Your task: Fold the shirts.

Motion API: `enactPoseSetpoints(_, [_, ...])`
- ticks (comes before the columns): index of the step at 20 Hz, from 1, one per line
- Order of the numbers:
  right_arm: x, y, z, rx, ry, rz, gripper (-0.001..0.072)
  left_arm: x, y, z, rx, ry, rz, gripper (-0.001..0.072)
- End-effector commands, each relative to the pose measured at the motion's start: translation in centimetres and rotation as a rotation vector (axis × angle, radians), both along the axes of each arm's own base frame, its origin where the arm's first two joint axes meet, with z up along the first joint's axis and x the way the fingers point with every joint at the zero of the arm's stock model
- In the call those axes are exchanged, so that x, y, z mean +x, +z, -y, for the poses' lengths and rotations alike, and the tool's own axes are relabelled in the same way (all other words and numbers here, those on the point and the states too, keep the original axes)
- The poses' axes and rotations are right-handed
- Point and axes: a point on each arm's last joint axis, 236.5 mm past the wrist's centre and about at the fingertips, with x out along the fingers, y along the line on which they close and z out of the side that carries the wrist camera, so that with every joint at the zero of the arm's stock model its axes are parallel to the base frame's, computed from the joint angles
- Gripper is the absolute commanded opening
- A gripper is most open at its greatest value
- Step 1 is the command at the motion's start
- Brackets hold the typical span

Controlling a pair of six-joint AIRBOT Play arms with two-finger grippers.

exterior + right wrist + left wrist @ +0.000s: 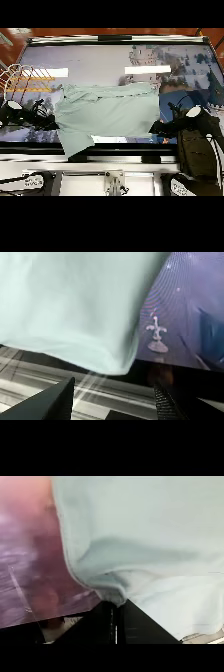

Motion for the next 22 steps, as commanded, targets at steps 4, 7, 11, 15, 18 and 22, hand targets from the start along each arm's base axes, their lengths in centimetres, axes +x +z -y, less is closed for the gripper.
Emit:
enactPoseSetpoints(4, [0.4, -3.5, -0.8, -0.02, -0.04, -0.059, 0.0415, 0.9, 1.5, 0.0, 0.005, -0.009, 0.074, 0.0034])
enactPoseSetpoints(7, [1.8, -2.8, -0.6, -0.029, -0.06, -0.015, 0.0064, 2.6, 2.9, 0.9, -0.033, 0.01, 0.16, 0.0034])
enactPoseSetpoints(11, [10.1, 9.1, -0.5, -0.032, 0.015, 0.403, 0.0063, 7.9, 13.1, 1.3, -0.047, -0.022, 0.46, 0.0033])
enactPoseSetpoints(15, [13.3, 36.7, 0.4, -0.163, 0.072, 1.148, 0.0064, 10.9, 41.5, 0.1, 0.157, 0.021, 1.206, 0.0034])
enactPoseSetpoints(18, [6.6, 53.2, 0.2, -0.203, 0.026, 1.566, 0.0064, 1.4, 63.2, 1.0, 0.298, 0.133, 1.809, 0.0034])
enactPoseSetpoints(22, [-1.2, 60.8, -0.3, -0.228, 0.014, 1.794, 0.0064, -12.3, 73.9, 3.3, 0.323, 0.246, 2.202, 0.0034])
